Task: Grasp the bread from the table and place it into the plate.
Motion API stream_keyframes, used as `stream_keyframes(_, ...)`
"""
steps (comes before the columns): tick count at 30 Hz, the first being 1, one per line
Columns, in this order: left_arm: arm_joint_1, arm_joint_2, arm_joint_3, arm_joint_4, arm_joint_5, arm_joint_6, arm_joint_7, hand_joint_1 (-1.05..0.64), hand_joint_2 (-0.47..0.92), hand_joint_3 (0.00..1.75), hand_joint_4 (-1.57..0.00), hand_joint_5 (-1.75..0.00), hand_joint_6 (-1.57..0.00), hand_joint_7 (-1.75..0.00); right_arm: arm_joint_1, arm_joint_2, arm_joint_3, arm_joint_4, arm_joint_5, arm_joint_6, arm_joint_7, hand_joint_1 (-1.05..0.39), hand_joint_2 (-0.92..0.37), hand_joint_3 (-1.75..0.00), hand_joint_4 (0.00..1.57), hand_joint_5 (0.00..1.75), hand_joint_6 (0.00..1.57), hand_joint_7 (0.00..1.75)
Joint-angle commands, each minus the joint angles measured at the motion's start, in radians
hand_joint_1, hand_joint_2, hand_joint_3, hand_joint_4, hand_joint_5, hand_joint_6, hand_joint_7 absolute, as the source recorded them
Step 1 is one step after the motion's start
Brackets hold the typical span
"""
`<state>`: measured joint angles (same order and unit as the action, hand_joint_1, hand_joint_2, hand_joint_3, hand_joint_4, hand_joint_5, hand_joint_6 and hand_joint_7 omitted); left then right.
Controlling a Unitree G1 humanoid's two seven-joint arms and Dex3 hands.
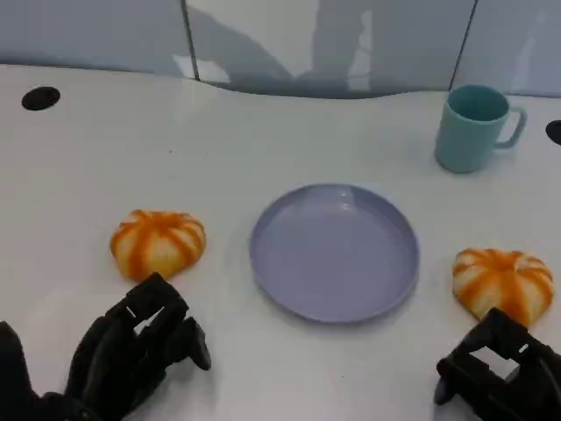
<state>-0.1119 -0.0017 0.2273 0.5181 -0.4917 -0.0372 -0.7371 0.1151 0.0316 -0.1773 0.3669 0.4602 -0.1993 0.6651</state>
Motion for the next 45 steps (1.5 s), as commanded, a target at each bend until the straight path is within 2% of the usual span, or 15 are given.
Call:
stream_keyframes(1,-0.009,0.018,0.002,0.006,0.005,-0.007,-0.004,-0.55,0.92,0.18,-0.76,-1.75,-0.50,-1.61,0.005,-0.011,-0.005,-0.010,-0.006,-0.022,-0.002,-0.64,-0.92,-0.15,0.73,1.61,0.61,1.46)
stream_keyframes(11,-0.015,0.020,0.009,0.014,0.005,-0.034,-0.006,-0.56,0.92,0.15,-0.71,-1.75,-0.47,-1.60,-0.001,-0.006,-0.009,-0.006,0.010,0.007,0.000,-0.65,-0.92,-0.11,0.73,1.58,0.63,1.41)
stream_keyframes(12,-0.019,0.020,0.011,0.023,0.014,-0.079,-0.012,-0.56,0.92,0.15,-0.70,-1.75,-0.47,-1.60,-0.005,-0.005,-0.010,-0.002,0.011,0.008,0.002,-0.65,-0.92,-0.11,0.73,1.59,0.63,1.41)
stream_keyframes(13,-0.023,0.020,0.012,0.031,0.021,-0.115,-0.017,-0.55,0.92,0.18,-0.58,-1.75,-0.47,-1.40,-0.007,-0.005,-0.010,0.000,0.012,0.008,0.003,-0.64,-0.92,-0.11,0.72,1.59,0.63,1.41)
stream_keyframes(14,-0.026,0.020,0.013,0.039,0.025,-0.142,-0.021,-0.55,0.92,0.19,-0.54,-1.75,-0.47,-1.32,-0.009,-0.004,-0.011,0.002,0.013,0.008,0.004,-0.64,-0.92,-0.11,0.72,1.59,0.63,1.41)
stream_keyframes(18,-0.034,0.021,0.011,0.062,0.026,-0.178,-0.028,-0.54,0.92,0.20,-0.50,-1.75,-0.48,-1.24,-0.010,-0.005,-0.010,0.004,0.015,0.008,0.004,-0.64,-0.92,-0.11,0.72,1.59,0.63,1.41)
stream_keyframes(19,-0.043,0.037,0.005,0.063,0.073,-0.266,-0.016,-0.54,0.92,0.20,-0.50,-1.75,-0.48,-1.23,-0.022,-0.001,-0.008,0.019,0.010,-0.006,0.005,-0.64,-0.92,-0.11,0.72,1.59,0.63,1.41)
stream_keyframes(20,-0.051,0.049,0.001,0.065,0.109,-0.335,-0.006,-0.53,0.92,0.19,-0.46,-1.26,-0.44,-0.78,-0.030,0.001,-0.007,0.032,0.006,-0.017,0.006,-0.64,-0.92,-0.12,0.72,1.59,0.62,1.41)
stream_keyframes(21,-0.057,0.056,-0.001,0.071,0.134,-0.387,0.000,-0.52,0.92,0.19,-0.47,-1.05,-0.48,-0.52,-0.037,0.003,-0.007,0.041,0.003,-0.026,0.007,-0.65,-0.92,-0.12,0.72,1.58,0.62,1.41)
stream_keyframes(23,-0.062,0.095,-0.021,0.056,0.279,-0.520,0.101,-0.49,0.92,0.17,-0.45,-0.78,-0.51,-0.22,-0.036,0.005,0.005,0.031,-0.019,-0.025,-0.017,-0.66,-0.92,-0.14,0.71,1.60,0.61,1.42)
stream_keyframes(25,-0.065,0.112,-0.035,0.061,0.346,-0.585,0.159,-0.48,0.92,0.16,-0.44,-0.69,-0.51,-0.12,-0.034,0.006,0.009,0.024,-0.029,-0.024,-0.028,-0.67,-0.92,-0.15,0.70,1.61,0.61,1.44)
stream_keyframes(29,-0.083,0.216,-0.069,-0.046,0.663,-0.684,0.397,-0.45,0.92,0.04,-0.34,-0.42,-0.45,-0.02,-0.036,0.018,0.013,0.018,-0.028,-0.021,-0.028,-0.66,-0.92,-0.13,0.70,1.62,0.61,1.44)
stream_keyframes(32,-0.101,0.264,-0.097,-0.051,0.795,-0.737,0.517,-0.46,0.90,0.01,-0.29,-0.36,-0.41,0.00,-0.031,0.016,0.020,0.004,-0.035,-0.010,-0.037,-0.67,-0.92,-0.12,0.71,1.62,0.62,1.44)
stream_keyframes(40,-0.111,0.325,-0.162,-0.052,0.896,-0.737,0.660,-0.50,0.91,0.01,-0.27,-0.30,-0.38,0.00,-0.024,0.014,0.028,-0.011,-0.034,-0.004,-0.049,-0.67,-0.92,-0.12,0.71,1.61,0.62,1.44)
stream_keyframes(45,-0.112,0.341,-0.188,-0.049,0.898,-0.734,0.694,-0.51,0.91,0.00,-0.28,-0.29,-0.37,0.00,-0.023,0.013,0.030,-0.014,-0.033,-0.001,-0.051,-0.66,-0.92,-0.12,0.71,1.61,0.62,1.44)
